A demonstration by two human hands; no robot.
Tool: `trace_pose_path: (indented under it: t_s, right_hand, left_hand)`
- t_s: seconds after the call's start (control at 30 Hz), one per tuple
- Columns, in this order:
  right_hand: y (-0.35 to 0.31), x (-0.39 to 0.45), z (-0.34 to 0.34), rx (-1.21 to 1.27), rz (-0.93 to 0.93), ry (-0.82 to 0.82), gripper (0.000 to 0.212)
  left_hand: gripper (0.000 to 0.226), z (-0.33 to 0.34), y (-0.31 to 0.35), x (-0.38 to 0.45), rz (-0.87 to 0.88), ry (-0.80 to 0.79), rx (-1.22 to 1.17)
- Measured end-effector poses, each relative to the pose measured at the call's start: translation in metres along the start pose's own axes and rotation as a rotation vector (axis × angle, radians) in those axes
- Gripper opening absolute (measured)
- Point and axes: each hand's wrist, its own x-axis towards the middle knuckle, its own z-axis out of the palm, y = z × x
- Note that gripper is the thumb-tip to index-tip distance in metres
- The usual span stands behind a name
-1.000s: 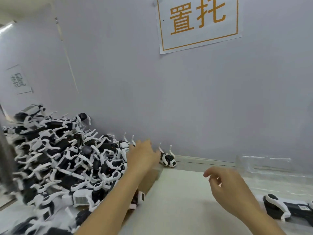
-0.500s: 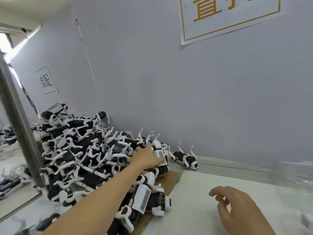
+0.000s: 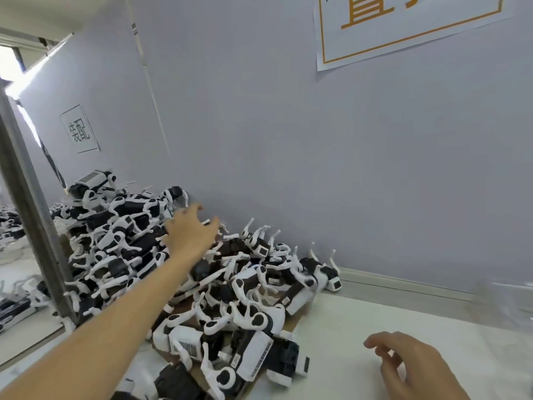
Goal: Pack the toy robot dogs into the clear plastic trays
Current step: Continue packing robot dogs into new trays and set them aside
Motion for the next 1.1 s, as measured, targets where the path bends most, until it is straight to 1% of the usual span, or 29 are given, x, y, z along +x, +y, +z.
trace_pose_path:
  t_s: [0.03,0.07,0.1,0.13,0.17,0.23,0.27,0.3,0.43,0.57,0.63,0.7,0.8,0.83,0.9,0.93,0.97,1.03,1.07,1.1]
  right_hand:
    - [0.000,0.000,0.000,-0.001,-0.002,0.007,0.050]
    - [0.001,0.000,0.000,-0.003,-0.006,0.008,0.050]
    - [0.001,0.001,-0.001,-0.004,-0.009,0.005,0.050]
    - [0.001,0.002,-0.001,-0.006,-0.012,0.002,0.049]
    - [0.001,0.003,0.000,-0.009,-0.016,-0.005,0.048]
    - [0.002,0.006,0.002,-0.018,-0.023,-0.017,0.045]
    - [0.003,0.007,0.003,-0.015,-0.021,-0.016,0.043]
    - [0.003,0.008,0.004,-0.008,-0.015,-0.014,0.043]
    - [0.001,0.010,0.010,0.040,0.000,0.041,0.047]
    - [-0.002,0.011,0.012,0.079,0.028,0.168,0.050]
    - [-0.002,0.011,0.012,0.100,0.019,0.236,0.047]
    - [-0.002,0.011,0.010,0.128,0.021,0.288,0.044]
    - [0.000,0.011,0.007,0.145,0.036,0.307,0.046]
    - [0.001,0.011,0.006,0.146,0.027,0.307,0.046]
    - [0.002,0.011,0.004,0.132,0.006,0.302,0.042]
    - [0.002,0.011,0.003,0.127,-0.008,0.307,0.040]
    - [0.003,0.011,0.004,0.126,-0.035,0.317,0.036]
    - [0.001,0.010,0.004,0.130,-0.076,0.344,0.029]
    - [0.001,0.010,0.003,0.135,-0.085,0.346,0.029]
    - [0.001,0.011,0.004,0.136,-0.074,0.346,0.030]
  left_hand:
    - [0.066,0.000,-0.013,0.010,-0.144,-0.088,0.025]
    - [0.077,0.003,-0.025,0.016,-0.244,-0.204,0.017]
    - [0.084,0.010,-0.035,0.018,-0.286,-0.310,-0.012]
    - [0.084,0.018,-0.040,0.016,-0.279,-0.376,-0.039]
    - [0.076,0.028,-0.040,0.014,-0.245,-0.409,-0.034]
    - [0.052,0.039,-0.028,0.006,-0.162,-0.404,0.047]
    - [0.045,0.041,-0.020,0.002,-0.133,-0.389,0.067]
    - [0.043,0.040,-0.012,-0.003,-0.113,-0.384,0.054]
    - [0.054,0.034,0.011,-0.024,-0.070,-0.477,-0.037]
    - [0.066,0.034,0.037,-0.048,0.014,-0.585,0.006]
    - [0.066,0.037,0.052,-0.061,0.070,-0.605,-0.026]
    - [0.062,0.041,0.067,-0.075,0.099,-0.592,-0.104]
    - [0.068,0.042,0.082,-0.088,0.093,-0.552,-0.217]
    - [0.070,0.040,0.083,-0.090,0.102,-0.534,-0.216]
    - [0.072,0.032,0.077,-0.090,0.142,-0.459,-0.145]
    - [0.073,0.028,0.069,-0.087,0.154,-0.386,-0.091]
    - [0.071,0.023,0.061,-0.081,0.154,-0.290,-0.032]
    - [0.056,0.012,0.035,-0.060,0.126,-0.078,0.126]
    - [0.054,0.005,0.019,-0.046,0.097,-0.011,0.214]
    - [0.063,-0.002,0.000,-0.032,0.055,0.021,0.287]
